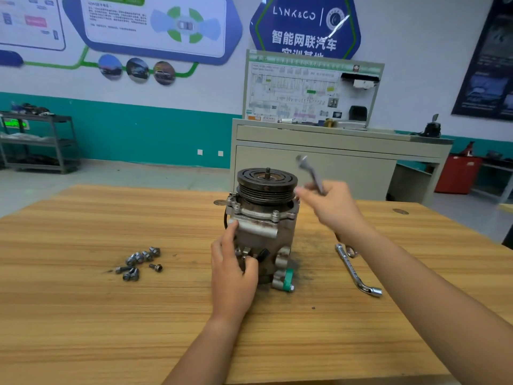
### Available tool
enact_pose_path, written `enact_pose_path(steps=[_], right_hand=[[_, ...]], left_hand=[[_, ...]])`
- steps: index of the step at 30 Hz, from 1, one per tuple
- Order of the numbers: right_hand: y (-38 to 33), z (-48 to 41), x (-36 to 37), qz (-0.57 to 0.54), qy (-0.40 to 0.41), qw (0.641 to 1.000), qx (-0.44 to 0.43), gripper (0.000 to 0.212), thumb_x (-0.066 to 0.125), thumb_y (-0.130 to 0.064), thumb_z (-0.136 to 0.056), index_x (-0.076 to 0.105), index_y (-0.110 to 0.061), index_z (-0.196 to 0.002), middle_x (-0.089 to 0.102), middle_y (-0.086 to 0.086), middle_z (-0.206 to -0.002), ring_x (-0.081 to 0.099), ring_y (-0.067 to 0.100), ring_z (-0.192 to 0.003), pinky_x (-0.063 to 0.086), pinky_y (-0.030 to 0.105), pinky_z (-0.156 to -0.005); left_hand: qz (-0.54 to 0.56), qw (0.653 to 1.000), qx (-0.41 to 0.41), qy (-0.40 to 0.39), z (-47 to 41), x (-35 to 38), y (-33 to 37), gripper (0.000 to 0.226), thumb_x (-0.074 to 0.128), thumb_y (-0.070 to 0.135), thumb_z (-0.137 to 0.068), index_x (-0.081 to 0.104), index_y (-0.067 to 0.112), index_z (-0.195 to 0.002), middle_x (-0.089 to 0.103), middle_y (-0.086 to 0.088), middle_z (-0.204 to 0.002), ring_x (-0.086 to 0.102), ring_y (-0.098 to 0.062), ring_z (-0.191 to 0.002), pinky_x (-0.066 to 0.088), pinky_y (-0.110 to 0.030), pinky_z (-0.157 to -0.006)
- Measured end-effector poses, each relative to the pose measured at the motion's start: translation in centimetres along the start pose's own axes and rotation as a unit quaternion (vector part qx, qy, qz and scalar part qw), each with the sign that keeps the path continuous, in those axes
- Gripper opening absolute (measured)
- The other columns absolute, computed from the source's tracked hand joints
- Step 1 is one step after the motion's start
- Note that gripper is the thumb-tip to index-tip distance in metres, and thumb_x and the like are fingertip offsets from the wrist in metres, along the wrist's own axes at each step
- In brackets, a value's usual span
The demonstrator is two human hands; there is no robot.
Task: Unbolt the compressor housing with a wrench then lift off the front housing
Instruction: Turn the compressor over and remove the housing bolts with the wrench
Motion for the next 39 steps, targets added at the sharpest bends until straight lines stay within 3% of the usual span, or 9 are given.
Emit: enact_pose_path(steps=[3,8,11,17,22,25,28,33,39], right_hand=[[-2.4,0.2,-2.2,-0.197,0.029,0.979,0.033,0.009,0.062,-0.022,-0.087,0.061,-0.014,-0.082,0.036,-0.01,-0.042,0.027,0.005,-0.035,0.025,0.017,-0.034],[-3.3,4.0,0.9,-0.133,-0.095,0.986,-0.01,0.007,0.067,-0.011,-0.082,0.068,-0.018,-0.084,0.046,-0.016,-0.036,0.04,-0.002,-0.029,0.027,0.005,-0.033],[-2.4,6.1,4.1,-0.126,-0.165,0.978,0.009,0.015,0.067,-0.006,-0.082,0.067,-0.021,-0.084,0.049,-0.017,-0.037,0.044,-0.004,-0.031,0.031,0.006,-0.035],[-1.4,8.4,8.9,-0.049,-0.226,0.973,-0.015,0.021,0.07,-0.009,-0.078,0.068,-0.03,-0.078,0.065,-0.01,-0.063,0.057,-0.001,-0.06,0.049,0.022,-0.063],[-1.7,9.6,11.1,-0.061,-0.264,0.961,-0.058,0.025,0.069,-0.012,-0.079,0.065,-0.037,-0.081,0.057,-0.014,-0.052,0.05,0.005,-0.049,0.041,0.026,-0.051],[-2.3,9.8,10.8,-0.147,-0.273,0.945,-0.102,0.024,0.065,-0.012,-0.085,0.062,-0.033,-0.096,0.047,-0.023,-0.046,0.038,-0.005,-0.042,0.028,0.006,-0.046],[-1.0,8.8,9.0,-0.237,-0.185,0.952,-0.06,0.013,0.054,-0.013,-0.089,0.065,-0.019,-0.086,0.044,-0.014,-0.043,0.037,-0.003,-0.034,0.027,0.006,-0.038],[1.8,8.5,7.7,-0.348,-0.099,0.932,0.015,0.027,0.047,-0.026,-0.083,0.053,-0.005,-0.068,0.028,-0.004,-0.037,0.02,0.006,-0.03,0.015,0.012,-0.035],[3.3,8.6,8.1,-0.338,-0.079,0.938,0.011,0.033,0.042,-0.011,-0.093,0.041,-0.004,-0.061,0.026,-0.003,-0.04,0.021,0.006,-0.032,0.014,0.014,-0.037]], left_hand=[[-0.01,1.0,-0.008,-0.005,0.0,0.1,0.1,0.078,0.055,-0.001,-0.082,0.025,0.059,-0.122,0.035,0.007,-0.118,0.044,-0.007,-0.102,0.036,-0.019,-0.08],[-0.004,0.988,-0.007,0.154,0.4,-1.9,1.7,0.045,0.059,-0.001,-0.082,0.053,0.022,-0.12,0.035,-0.003,-0.131,0.046,-0.015,-0.108,0.043,-0.032,-0.087],[0.175,0.969,-0.15,0.091,1.4,-1.1,2.4,0.018,0.053,0.011,-0.091,0.062,0.024,-0.099,0.062,-0.004,-0.109,0.059,-0.016,-0.09,0.05,-0.036,-0.078],[0.581,0.704,-0.409,-0.031,3.0,-0.4,1.7,0.043,0.044,0.03,-0.092,0.074,0.008,-0.071,0.072,-0.012,-0.077,0.069,-0.02,-0.062,0.056,-0.031,-0.053],[0.564,0.722,-0.4,0.017,2.5,-4.8,-0.4,0.019,0.055,0.014,-0.075,0.07,0.003,-0.075,0.069,-0.008,-0.065,0.068,-0.014,-0.057,0.057,-0.025,-0.054],[0.394,0.845,-0.352,0.083,0.1,-10.0,-2.9,0.012,0.057,0.006,-0.086,0.065,0.008,-0.078,0.066,0.002,-0.057,0.061,-0.001,-0.049,0.05,-0.014,-0.047],[-0.019,0.979,-0.189,0.069,-3.1,-16.0,-3.5,0.011,0.064,0.01,-0.087,0.069,0.012,-0.076,0.064,0.01,-0.051,0.056,0.0,-0.049,0.043,-0.008,-0.05],[-0.357,0.927,-0.113,-0.024,-6.2,-19.2,-4.8,0.01,0.073,0.019,-0.08,0.065,0.017,-0.074,0.059,0.006,-0.064,0.055,-0.014,-0.068,0.033,-0.025,-0.058],[-0.483,0.861,-0.101,-0.125,-6.9,-19.1,-7.0,0.014,0.064,0.026,-0.086,0.069,0.017,-0.095,0.069,-0.002,-0.098,0.061,-0.019,-0.094,0.033,-0.02,-0.066]])
Point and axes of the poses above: each hand's wrist, its own z-axis away from the middle knuckle, its own x-axis out of the palm, y = z × x, the point moved 5 cm from there along -z, towards the middle knuckle
